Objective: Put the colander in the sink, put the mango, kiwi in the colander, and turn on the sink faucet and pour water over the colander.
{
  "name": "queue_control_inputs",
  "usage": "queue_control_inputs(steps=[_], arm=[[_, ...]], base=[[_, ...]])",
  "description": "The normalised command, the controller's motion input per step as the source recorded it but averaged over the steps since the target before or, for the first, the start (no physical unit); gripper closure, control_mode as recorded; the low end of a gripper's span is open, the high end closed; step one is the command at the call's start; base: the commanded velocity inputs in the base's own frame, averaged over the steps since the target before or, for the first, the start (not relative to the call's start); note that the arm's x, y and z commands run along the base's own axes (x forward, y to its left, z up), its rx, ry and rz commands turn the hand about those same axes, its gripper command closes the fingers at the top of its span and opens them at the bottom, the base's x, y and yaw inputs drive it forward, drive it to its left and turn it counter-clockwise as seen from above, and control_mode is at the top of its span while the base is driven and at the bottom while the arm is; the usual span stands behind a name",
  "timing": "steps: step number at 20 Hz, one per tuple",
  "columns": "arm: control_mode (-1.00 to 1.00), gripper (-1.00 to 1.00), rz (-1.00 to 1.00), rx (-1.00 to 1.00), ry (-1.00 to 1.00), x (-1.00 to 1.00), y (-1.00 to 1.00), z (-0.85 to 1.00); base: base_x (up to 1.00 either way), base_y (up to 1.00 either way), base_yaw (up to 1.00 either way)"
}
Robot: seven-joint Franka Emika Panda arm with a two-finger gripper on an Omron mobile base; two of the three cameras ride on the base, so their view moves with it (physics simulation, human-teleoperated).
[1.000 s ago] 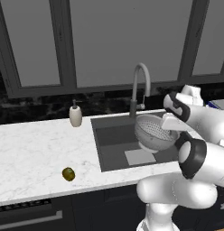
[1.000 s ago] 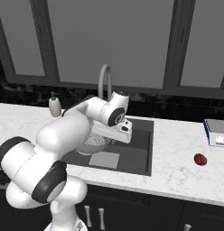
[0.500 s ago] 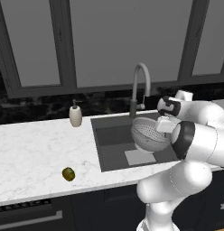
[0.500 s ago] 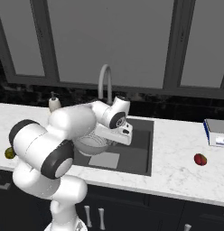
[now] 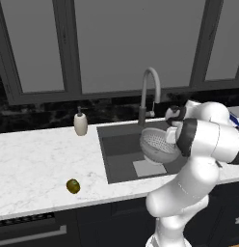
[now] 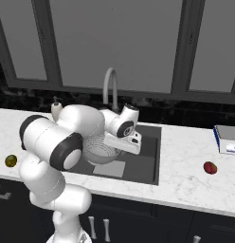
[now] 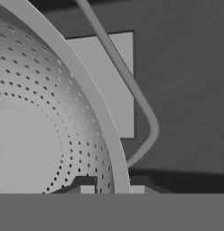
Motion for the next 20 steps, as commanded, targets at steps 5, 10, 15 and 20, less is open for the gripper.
queue_control_inputs(steps=[5, 10, 15, 20], arm=[[-1.00, 1.00, 0.00, 0.00, 0.00, 0.12, -0.20, -0.26], [-1.00, 1.00, -0.03, -0.02, 0.00, 0.25, -0.08, -0.29], [-1.00, 1.00, -0.08, -0.03, 0.04, 0.33, 0.00, -0.31], [-1.00, 1.00, -0.09, -0.05, 0.02, 0.27, 0.00, -0.35]], base=[[0.00, 0.00, 0.00], [0.00, 0.00, 0.00], [0.00, 0.00, 0.00], [0.00, 0.00, 0.00]])
